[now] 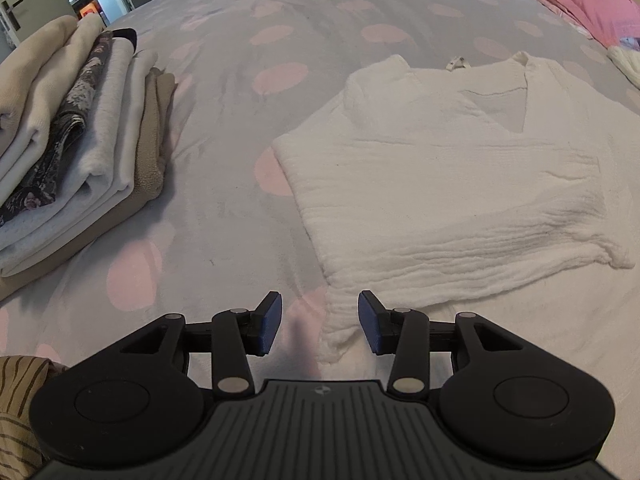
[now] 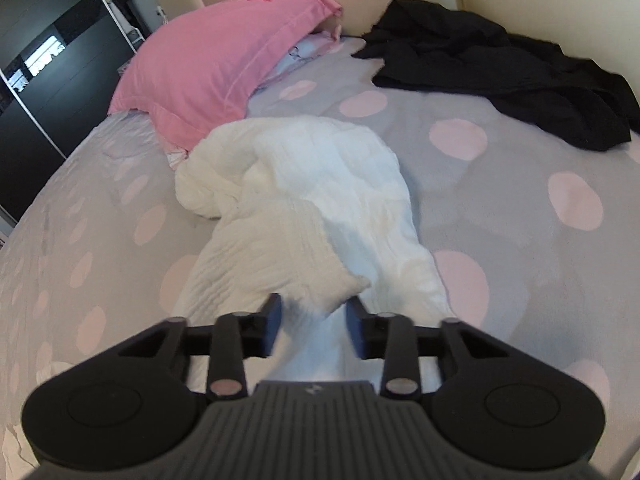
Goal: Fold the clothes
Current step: 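Grasp the other sleeve with the right gripper, fold it across, release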
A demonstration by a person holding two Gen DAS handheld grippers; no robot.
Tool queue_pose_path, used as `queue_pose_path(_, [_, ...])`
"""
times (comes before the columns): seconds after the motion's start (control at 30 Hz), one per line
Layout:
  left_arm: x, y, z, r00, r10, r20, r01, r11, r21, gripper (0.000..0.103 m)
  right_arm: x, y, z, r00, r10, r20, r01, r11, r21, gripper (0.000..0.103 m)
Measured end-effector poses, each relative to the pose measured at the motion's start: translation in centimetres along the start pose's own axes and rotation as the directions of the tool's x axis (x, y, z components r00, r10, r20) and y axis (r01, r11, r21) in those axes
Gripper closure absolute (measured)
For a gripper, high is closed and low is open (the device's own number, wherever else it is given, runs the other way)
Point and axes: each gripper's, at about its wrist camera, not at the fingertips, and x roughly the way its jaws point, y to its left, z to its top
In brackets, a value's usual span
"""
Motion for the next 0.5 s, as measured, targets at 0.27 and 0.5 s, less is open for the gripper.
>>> queue_pose_path(0.27, [-1.4, -1.3, 0.8, 0.999, -0.036, 0.04, 0.036, 0.999, 0.016, 0.063, -5.5, 6.1, -0.3, 0.977, 0.184, 0.111, -0.167, 0.975, -0.143, 0.092])
queue_pose_path(0.5, [-3.1, -2.0, 0.9, 0.994, -0.068, 0.082, 0.065, 0.997, 0.033, 0.063, -10.8, 16.3, -4.6, 0.911, 0.409, 0.055, -0.368, 0.864, -0.344, 0.092])
